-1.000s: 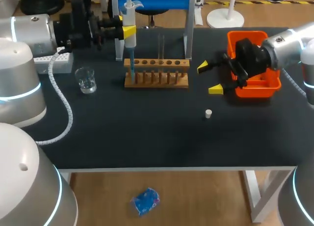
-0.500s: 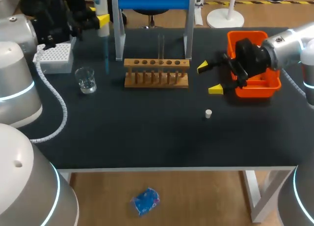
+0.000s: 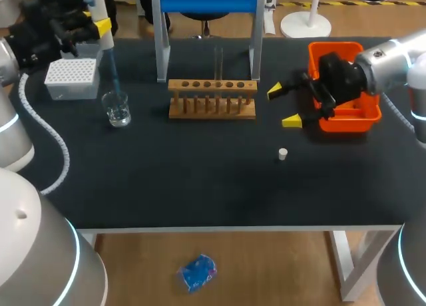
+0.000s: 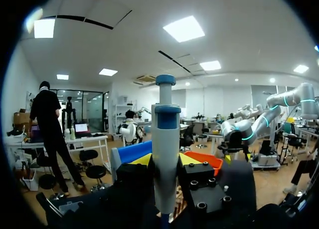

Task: Invert the test tube, pick up the pipette, mount the tip to pipette, aspirate from beaker and dispense into the tube, eject the tip, return the pipette, and cap with the stopper.

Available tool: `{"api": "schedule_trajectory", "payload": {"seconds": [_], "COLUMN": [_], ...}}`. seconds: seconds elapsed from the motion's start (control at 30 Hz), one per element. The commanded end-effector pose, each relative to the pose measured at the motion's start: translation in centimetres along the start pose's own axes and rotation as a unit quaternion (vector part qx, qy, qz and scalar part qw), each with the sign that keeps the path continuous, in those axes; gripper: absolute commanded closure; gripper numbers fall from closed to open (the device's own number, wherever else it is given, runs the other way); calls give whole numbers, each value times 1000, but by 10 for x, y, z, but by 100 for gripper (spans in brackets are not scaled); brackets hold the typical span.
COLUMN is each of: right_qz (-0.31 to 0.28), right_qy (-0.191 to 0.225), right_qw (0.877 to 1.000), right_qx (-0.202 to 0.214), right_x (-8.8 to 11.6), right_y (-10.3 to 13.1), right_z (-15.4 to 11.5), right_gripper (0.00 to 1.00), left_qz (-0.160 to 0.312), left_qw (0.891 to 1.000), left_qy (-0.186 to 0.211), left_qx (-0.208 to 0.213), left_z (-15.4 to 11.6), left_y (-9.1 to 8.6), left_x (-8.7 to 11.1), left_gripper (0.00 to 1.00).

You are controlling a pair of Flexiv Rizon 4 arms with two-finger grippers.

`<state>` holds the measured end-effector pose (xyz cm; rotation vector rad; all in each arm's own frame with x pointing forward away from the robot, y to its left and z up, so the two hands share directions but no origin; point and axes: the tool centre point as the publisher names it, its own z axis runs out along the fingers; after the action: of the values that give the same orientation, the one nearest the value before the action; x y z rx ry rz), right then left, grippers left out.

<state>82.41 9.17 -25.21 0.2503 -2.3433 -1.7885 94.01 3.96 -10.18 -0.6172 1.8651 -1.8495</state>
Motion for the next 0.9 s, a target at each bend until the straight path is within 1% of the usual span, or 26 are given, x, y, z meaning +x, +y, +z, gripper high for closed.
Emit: {"api": "schedule_trajectory", "payload": {"seconds": [0.03, 0.17, 0.23, 0.27, 0.33, 0.43, 0.47, 0.9], "right_qz": [12, 16, 19, 19, 18, 17, 13, 13], "right_qy": [-29, -51, -67, -67, -86, -92, -82, -82], "right_qw": [999, 998, 996, 996, 994, 993, 994, 994], "right_qx": [23, 38, 61, 56, 64, 69, 68, 68], "right_x": [6, 6, 5, 4, -1, -7, -8, -8], "right_y": [10, 12, 12, 12, 15, 21, 23, 23], "right_z": [25, 48, 60, 66, 77, 99, 105, 105], "right_gripper": [0, 0, 0, 0, 0, 0, 0, 0], "left_qz": [1, 2, 3, 4, 4, 4, 4, 4], "left_qw": [1000, 1000, 1000, 1000, 1000, 1000, 1000, 1000], "left_qy": [5, 3, 1, 0, 0, 0, 0, 0], "left_qx": [7, 10, 9, 7, 7, 7, 7, 7], "left_z": [-2, -2, -2, -2, -2, -2, -2, -2], "left_y": [10, 15, 18, 19, 19, 19, 19, 19], "left_x": [-7, -12, -14, -14, -14, -14, -14, -14], "left_gripper": [100, 100, 100, 100, 100, 100, 100, 100]}}
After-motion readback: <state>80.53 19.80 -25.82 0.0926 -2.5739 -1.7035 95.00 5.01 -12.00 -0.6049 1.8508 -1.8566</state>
